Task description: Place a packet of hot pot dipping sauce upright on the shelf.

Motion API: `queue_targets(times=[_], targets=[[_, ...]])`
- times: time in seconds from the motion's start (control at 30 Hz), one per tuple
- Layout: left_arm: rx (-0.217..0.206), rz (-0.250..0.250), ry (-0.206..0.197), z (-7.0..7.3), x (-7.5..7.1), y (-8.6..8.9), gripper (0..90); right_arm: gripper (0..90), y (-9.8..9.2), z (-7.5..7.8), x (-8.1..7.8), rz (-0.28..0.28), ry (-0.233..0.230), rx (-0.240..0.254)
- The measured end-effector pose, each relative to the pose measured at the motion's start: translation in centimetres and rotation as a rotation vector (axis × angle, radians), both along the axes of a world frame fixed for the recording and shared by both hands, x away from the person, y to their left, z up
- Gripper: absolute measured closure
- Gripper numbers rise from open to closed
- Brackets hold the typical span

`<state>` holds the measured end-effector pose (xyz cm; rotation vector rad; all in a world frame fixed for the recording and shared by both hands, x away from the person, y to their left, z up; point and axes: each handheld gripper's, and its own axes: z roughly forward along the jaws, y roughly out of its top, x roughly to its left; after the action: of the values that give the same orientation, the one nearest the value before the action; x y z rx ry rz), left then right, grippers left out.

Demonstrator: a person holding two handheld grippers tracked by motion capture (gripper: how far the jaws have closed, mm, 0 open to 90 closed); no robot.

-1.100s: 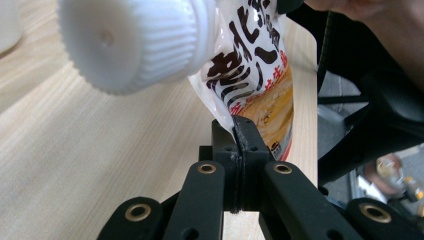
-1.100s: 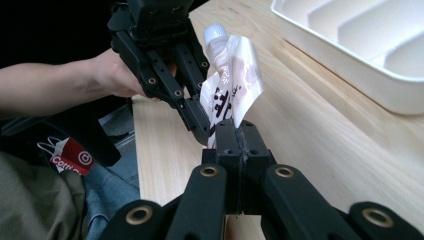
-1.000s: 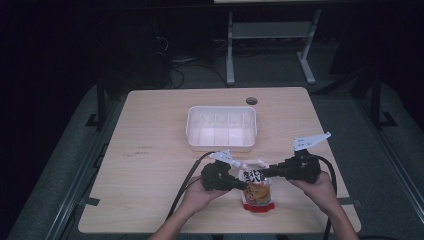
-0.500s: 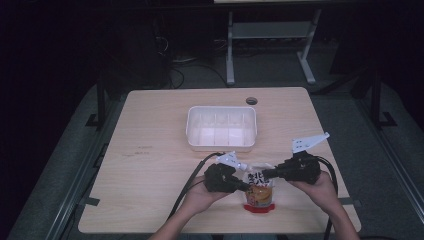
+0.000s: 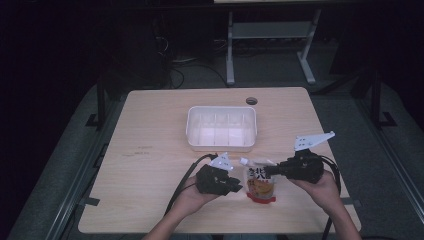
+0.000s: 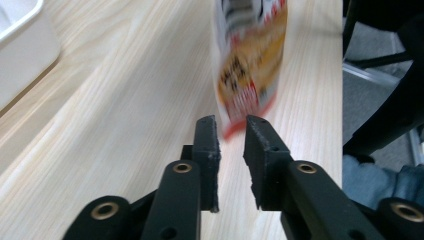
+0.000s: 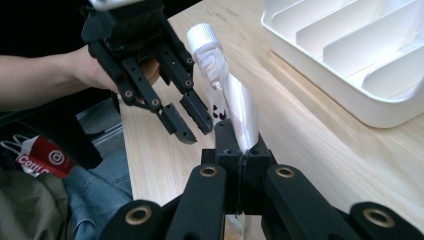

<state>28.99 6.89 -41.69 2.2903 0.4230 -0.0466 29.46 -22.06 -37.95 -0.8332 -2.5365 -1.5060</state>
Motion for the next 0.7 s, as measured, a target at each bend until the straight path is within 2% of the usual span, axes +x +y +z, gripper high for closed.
queue_targets(times=[0.1, 0.23, 0.37, 0.7], targets=[[0.027, 0.011, -0.039, -0.1, -0.4, 0.6, 71.4, 89.0, 0.1, 0.4, -0.2, -0.022, 0.003, -0.010], [0.042, 0.026, -0.058, -0.2, -0.7, 1.5, 65.8, 89.0, 0.4, 0.7, -0.3, -0.041, 0.009, -0.021], [0.058, 0.046, -0.078, -0.3, -1.0, 2.6, 62.0, 89.1, 0.6, 1.1, -0.4, -0.062, 0.015, -0.013], [0.058, 0.106, -0.092, -0.5, -1.6, 5.9, 58.0, 89.0, 0.7, 2.4, -0.3, -0.140, 0.029, 0.005]])
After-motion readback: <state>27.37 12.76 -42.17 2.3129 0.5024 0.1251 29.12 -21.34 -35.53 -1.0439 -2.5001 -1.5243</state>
